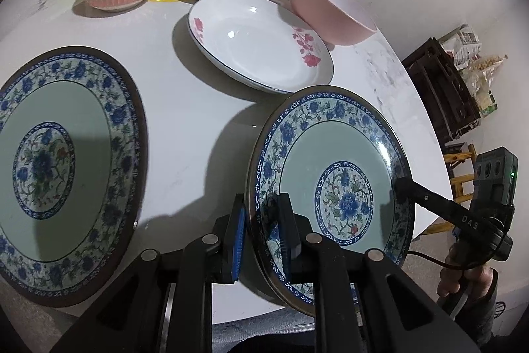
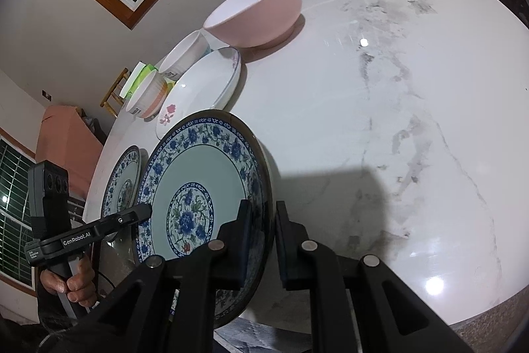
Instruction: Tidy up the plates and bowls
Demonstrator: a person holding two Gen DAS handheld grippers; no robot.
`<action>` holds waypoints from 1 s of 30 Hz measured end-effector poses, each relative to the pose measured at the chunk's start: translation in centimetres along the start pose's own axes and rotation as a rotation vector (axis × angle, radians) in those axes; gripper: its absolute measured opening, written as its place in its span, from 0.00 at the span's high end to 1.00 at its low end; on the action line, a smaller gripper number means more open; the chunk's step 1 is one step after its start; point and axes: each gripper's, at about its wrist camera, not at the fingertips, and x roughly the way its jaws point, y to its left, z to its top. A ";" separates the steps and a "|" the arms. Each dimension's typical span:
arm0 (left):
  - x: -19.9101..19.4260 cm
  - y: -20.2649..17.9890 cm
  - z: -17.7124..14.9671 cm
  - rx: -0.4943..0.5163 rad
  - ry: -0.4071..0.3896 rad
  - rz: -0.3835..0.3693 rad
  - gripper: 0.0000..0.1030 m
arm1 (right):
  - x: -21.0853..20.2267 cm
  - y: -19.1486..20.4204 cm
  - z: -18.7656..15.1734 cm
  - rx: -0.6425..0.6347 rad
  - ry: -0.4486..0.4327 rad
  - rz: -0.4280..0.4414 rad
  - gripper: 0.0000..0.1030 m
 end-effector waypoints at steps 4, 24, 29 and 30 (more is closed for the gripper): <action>-0.8 0.5 0.3 -0.009 -0.019 0.004 0.86 | 0.0 0.9 0.2 -0.012 -0.005 0.004 0.86; -8.0 7.1 1.7 -0.118 -0.176 0.106 0.85 | 4.2 11.1 2.6 -0.152 0.019 0.103 0.86; -10.3 10.1 1.7 -0.162 -0.213 0.162 0.85 | 6.6 14.7 2.9 -0.191 0.052 0.139 0.86; -10.7 10.7 1.7 -0.172 -0.219 0.173 0.85 | 7.0 15.4 2.9 -0.197 0.057 0.143 0.86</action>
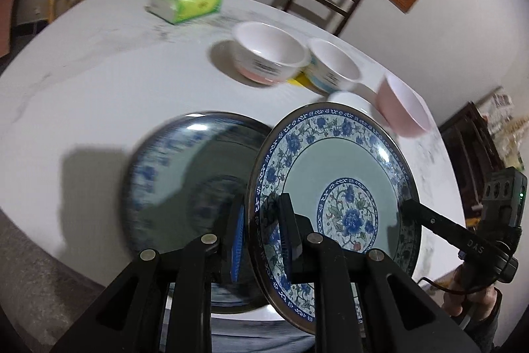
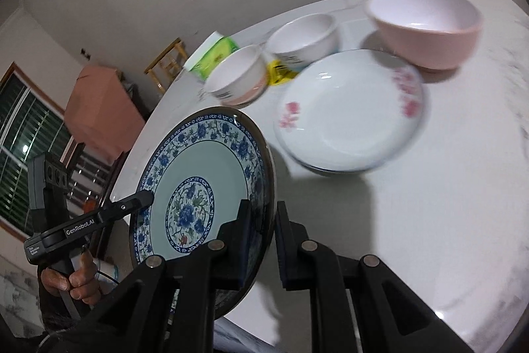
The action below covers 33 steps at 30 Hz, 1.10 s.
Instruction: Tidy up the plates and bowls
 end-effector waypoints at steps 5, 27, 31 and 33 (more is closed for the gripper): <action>-1.0 3.5 0.4 -0.053 -0.019 0.045 0.84 | 2.9 2.7 0.9 -0.031 0.042 0.022 0.86; 1.0 9.0 0.0 -0.142 0.027 0.078 0.84 | 8.1 4.4 1.0 -0.052 0.137 -0.021 0.85; 1.1 8.9 0.2 -0.127 0.021 0.084 0.84 | 8.3 4.8 1.0 -0.063 0.134 -0.038 0.84; 1.2 9.0 0.2 -0.124 0.020 0.085 0.84 | 8.3 4.9 1.0 -0.066 0.133 -0.049 0.83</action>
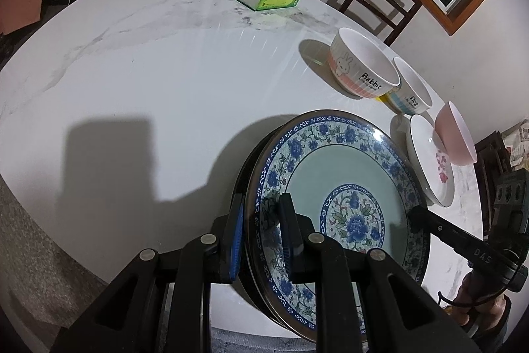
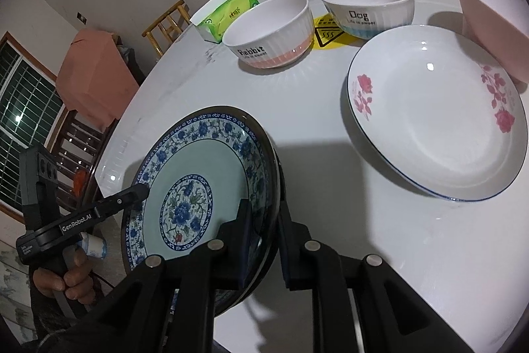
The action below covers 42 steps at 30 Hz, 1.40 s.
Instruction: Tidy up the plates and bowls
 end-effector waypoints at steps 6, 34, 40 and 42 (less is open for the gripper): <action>0.2 -0.2 0.1 0.012 0.005 0.004 0.82 | 0.0 0.1 0.2 -0.013 0.001 -0.034 0.83; -1.3 -1.3 -0.4 0.033 -0.088 0.114 0.66 | 1.7 2.4 -0.1 -0.123 0.042 -0.125 0.65; -1.4 -2.0 -0.4 0.047 -0.107 0.157 0.57 | 1.8 2.7 -0.2 -0.151 0.038 -0.143 0.65; -1.4 -2.4 -0.4 0.056 -0.110 0.163 0.56 | 1.6 2.9 -0.3 -0.163 0.022 -0.150 0.65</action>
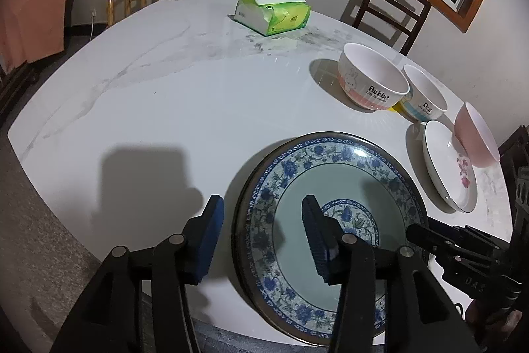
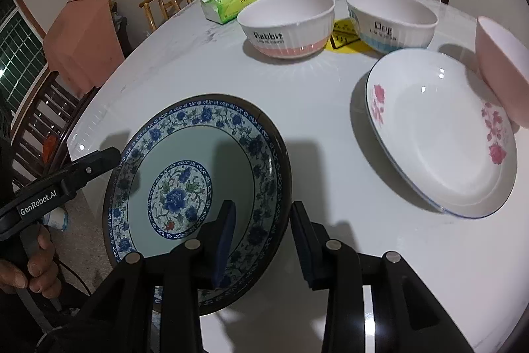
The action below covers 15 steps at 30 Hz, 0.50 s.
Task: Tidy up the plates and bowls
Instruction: 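Open both grippers and pull them back from the plate stack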
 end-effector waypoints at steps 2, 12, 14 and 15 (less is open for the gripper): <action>0.0 -0.6 0.0 0.010 -0.001 0.000 0.53 | -0.5 0.1 0.1 -0.019 -0.021 -0.023 0.65; -0.2 -3.8 -0.1 0.044 -0.016 0.000 0.40 | -2.8 -1.1 0.0 -0.038 -0.099 -0.085 0.65; -0.4 -4.5 -0.2 0.049 -0.024 -0.008 0.38 | -3.4 -1.6 -0.1 -0.033 -0.113 -0.099 0.65; -0.4 -4.9 -0.3 0.049 -0.025 -0.013 0.38 | -3.7 -1.8 -0.2 -0.032 -0.120 -0.105 0.65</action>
